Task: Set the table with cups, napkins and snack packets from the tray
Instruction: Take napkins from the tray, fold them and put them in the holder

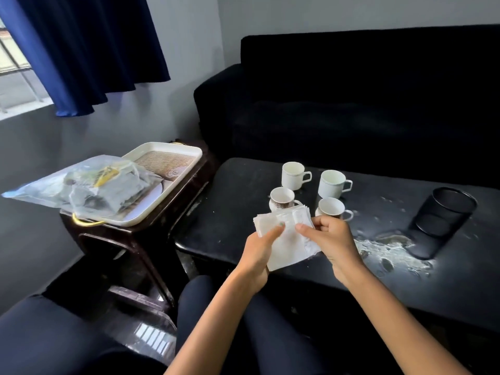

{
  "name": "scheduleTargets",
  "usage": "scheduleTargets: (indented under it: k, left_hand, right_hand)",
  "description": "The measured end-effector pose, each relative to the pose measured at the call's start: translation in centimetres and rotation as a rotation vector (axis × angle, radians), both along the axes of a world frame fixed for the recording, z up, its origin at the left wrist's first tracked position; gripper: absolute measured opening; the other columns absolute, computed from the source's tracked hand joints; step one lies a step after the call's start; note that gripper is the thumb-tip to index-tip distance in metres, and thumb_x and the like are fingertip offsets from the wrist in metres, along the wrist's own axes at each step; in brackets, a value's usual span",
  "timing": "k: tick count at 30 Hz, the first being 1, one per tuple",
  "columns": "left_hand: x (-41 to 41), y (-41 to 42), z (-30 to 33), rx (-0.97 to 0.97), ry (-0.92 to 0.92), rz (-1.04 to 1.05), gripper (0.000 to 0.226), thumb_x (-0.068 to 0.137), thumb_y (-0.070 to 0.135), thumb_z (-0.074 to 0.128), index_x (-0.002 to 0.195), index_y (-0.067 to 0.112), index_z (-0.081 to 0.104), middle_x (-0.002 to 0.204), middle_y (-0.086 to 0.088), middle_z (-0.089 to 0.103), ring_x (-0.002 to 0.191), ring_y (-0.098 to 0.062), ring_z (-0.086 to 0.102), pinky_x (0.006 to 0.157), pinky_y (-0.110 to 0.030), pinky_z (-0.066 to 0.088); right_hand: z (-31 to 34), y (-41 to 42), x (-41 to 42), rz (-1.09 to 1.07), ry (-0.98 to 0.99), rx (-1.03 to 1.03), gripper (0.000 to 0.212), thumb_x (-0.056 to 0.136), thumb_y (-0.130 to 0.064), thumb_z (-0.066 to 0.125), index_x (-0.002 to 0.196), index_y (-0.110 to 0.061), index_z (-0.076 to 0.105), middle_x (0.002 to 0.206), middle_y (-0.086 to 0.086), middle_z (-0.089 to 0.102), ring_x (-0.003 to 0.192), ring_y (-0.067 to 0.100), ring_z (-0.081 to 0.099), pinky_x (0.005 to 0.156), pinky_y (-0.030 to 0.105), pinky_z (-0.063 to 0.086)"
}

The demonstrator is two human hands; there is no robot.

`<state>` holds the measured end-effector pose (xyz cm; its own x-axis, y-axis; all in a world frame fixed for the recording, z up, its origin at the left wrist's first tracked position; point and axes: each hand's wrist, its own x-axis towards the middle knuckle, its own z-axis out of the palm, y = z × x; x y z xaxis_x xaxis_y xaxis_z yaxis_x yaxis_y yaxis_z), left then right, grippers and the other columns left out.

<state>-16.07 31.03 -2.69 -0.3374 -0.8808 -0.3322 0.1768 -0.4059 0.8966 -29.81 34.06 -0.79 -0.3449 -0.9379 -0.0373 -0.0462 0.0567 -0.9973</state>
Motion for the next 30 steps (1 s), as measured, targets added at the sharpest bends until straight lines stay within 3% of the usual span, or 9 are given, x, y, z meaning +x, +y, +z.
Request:
scheduleTargets:
  k: [4,7,10,12,14,16,21,27,30]
  left_hand:
    - [-0.8,-0.1,-1.0,-0.032,-0.020,0.045,0.017,0.090,0.010,0.056,0.101,0.014,0.067,0.095,-0.005,0.073,0.088,-0.021,0.068,0.075,-0.033,0.055]
    - [-1.1,-0.2,-1.3,-0.038,-0.014,0.046,0.016,0.088,0.010,0.057,0.095,0.017,0.069,0.086,0.001,0.075,0.083,-0.017,0.070,0.068,-0.028,0.056]
    - [-1.3,-0.3,-1.6,-0.009,0.014,0.026,0.013,0.087,0.012,0.061,0.095,0.017,0.070,0.090,-0.001,0.076,0.084,-0.018,0.070,0.073,-0.032,0.056]
    - [-1.4,-0.2,-1.7,0.004,0.029,0.001,0.013,0.086,0.015,0.063,0.097,0.016,0.070,0.094,-0.003,0.075,0.085,-0.018,0.070,0.074,-0.032,0.057]
    - [-1.7,-0.1,-1.9,0.021,0.024,-0.015,0.012,0.086,0.016,0.063,0.096,0.015,0.071,0.092,-0.004,0.075,0.083,-0.018,0.071,0.073,-0.032,0.057]
    - [-2.0,-0.1,-2.0,0.038,0.013,-0.010,0.012,0.087,0.017,0.063,0.096,0.014,0.070,0.092,-0.005,0.075,0.084,-0.020,0.071,0.076,-0.034,0.056]
    - [-2.5,0.1,-2.1,0.018,-0.003,-0.016,0.014,0.091,0.018,0.059,0.099,0.013,0.070,0.094,-0.005,0.075,0.086,-0.019,0.071,0.075,-0.031,0.057]
    - [-2.6,-0.1,-2.1,0.025,0.009,0.009,0.016,0.086,0.014,0.064,0.101,0.011,0.069,0.091,-0.006,0.075,0.082,-0.019,0.072,0.069,-0.031,0.058]
    - [-2.6,-0.1,-2.2,0.072,0.037,0.006,0.018,0.084,0.012,0.067,0.102,0.009,0.070,0.090,-0.007,0.076,0.080,-0.021,0.072,0.067,-0.032,0.058]
  right_hand:
    - [-0.5,0.1,-0.4,-0.053,-0.001,0.010,0.012,0.078,-0.008,0.072,0.083,0.000,0.065,0.073,0.009,0.063,0.059,0.013,0.060,0.040,0.022,0.048]
    - [-0.9,0.2,-0.8,-0.100,-0.010,0.029,0.025,0.080,-0.017,0.072,0.101,-0.013,0.061,0.094,0.003,0.059,0.080,0.013,0.059,0.061,0.020,0.051]
    - [-1.3,0.4,-1.4,-0.058,-0.103,0.168,0.051,0.083,-0.031,0.067,0.127,-0.016,0.046,0.120,0.002,0.051,0.107,0.013,0.054,0.084,0.024,0.044]
    - [-1.2,0.6,-1.6,0.030,-0.258,0.217,0.042,0.087,-0.033,0.061,0.124,-0.016,0.051,0.117,0.000,0.062,0.099,0.008,0.061,0.076,0.021,0.046]
    - [-1.0,0.9,-1.7,0.122,-0.414,0.210,0.026,0.090,-0.029,0.055,0.112,-0.016,0.062,0.099,0.000,0.074,0.084,0.009,0.069,0.064,0.020,0.053]
    - [-1.0,1.1,-1.7,0.164,-0.454,0.195,0.023,0.093,-0.026,0.051,0.108,-0.016,0.065,0.092,0.001,0.075,0.081,0.011,0.071,0.063,0.021,0.055]
    - [-1.5,1.1,-1.5,0.100,-0.385,0.183,0.029,0.096,-0.018,0.047,0.122,-0.007,0.056,0.114,0.014,0.067,0.106,0.028,0.063,0.094,0.041,0.048]
    - [-1.7,1.2,-2.4,-0.020,-0.247,0.127,0.012,0.090,-0.001,0.052,0.097,-0.005,0.061,0.087,0.011,0.065,0.080,0.024,0.060,0.077,0.037,0.047]
    - [-2.0,1.0,-2.6,-0.052,-0.250,0.125,0.014,0.087,0.000,0.055,0.100,-0.001,0.061,0.085,0.011,0.065,0.080,0.026,0.060,0.075,0.038,0.048]
